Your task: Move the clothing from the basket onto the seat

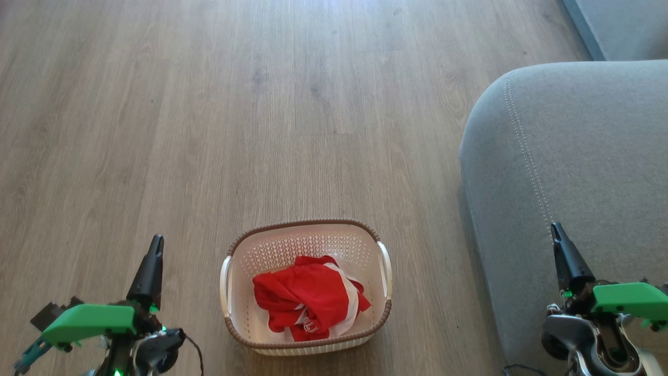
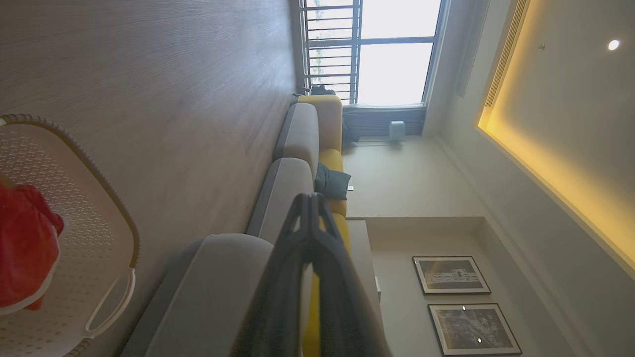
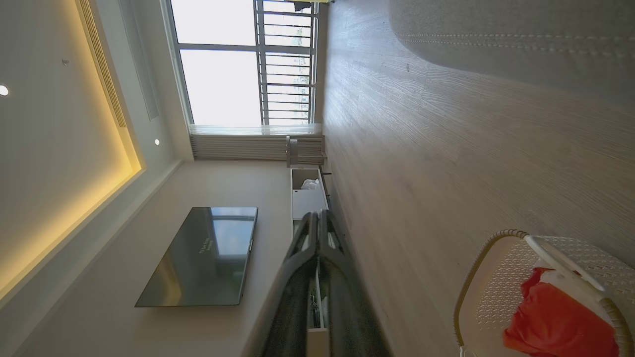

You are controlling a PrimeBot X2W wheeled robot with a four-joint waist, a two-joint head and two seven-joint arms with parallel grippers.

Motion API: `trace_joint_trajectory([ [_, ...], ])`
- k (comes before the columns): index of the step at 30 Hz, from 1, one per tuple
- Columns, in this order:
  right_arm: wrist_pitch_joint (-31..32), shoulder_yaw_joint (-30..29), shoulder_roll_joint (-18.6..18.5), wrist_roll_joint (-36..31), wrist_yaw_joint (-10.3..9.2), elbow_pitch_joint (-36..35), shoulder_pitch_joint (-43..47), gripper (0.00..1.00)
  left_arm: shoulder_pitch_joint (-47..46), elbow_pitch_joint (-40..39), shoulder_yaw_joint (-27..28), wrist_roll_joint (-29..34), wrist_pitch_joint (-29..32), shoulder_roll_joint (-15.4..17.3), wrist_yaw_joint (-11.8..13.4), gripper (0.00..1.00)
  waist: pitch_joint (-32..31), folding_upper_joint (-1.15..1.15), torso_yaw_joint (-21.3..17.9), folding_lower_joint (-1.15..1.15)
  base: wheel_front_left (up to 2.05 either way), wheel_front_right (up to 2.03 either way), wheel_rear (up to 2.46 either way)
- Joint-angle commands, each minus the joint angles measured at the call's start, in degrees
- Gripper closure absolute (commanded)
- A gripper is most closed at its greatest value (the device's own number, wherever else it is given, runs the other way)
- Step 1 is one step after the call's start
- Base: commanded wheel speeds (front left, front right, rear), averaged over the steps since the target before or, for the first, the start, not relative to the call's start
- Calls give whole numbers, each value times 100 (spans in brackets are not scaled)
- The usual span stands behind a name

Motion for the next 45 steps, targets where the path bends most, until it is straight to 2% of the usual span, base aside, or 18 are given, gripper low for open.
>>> trace_joint_trajectory([
  [1,24,99,14,32,3,-206,-280,100,-275,-184,184,44,20,49,-53,100,0,0,0,0,0,0,0],
  [11,24,99,14,32,3,-206,-280,100,-275,-184,183,44,19,49,-53,100,0,0,0,0,0,0,0],
  [12,-2,0,0,-1,0,-2,-1,100,-1,-1,1,0,-2,-1,0,100,0,0,0,0,0,0,0],
  [13,-3,12,0,-3,3,59,14,0,12,52,-4,-1,-6,-5,10,0,1,0,0,0,0,0,0],
  [17,-16,51,1,-9,3,369,213,0,208,354,-21,0,-18,-41,9,0,5,0,0,0,0,0,0],
  [37,-339,-27,3,-532,3,170,138,0,179,159,145,159,-341,-27,0,0,-25,0,10,0,0,0,0],
  [45,-474,-100,4,-1063,3,-86,65,0,129,46,282,469,-477,-22,-4,0,-40,0,28,0,0,0,0],
])
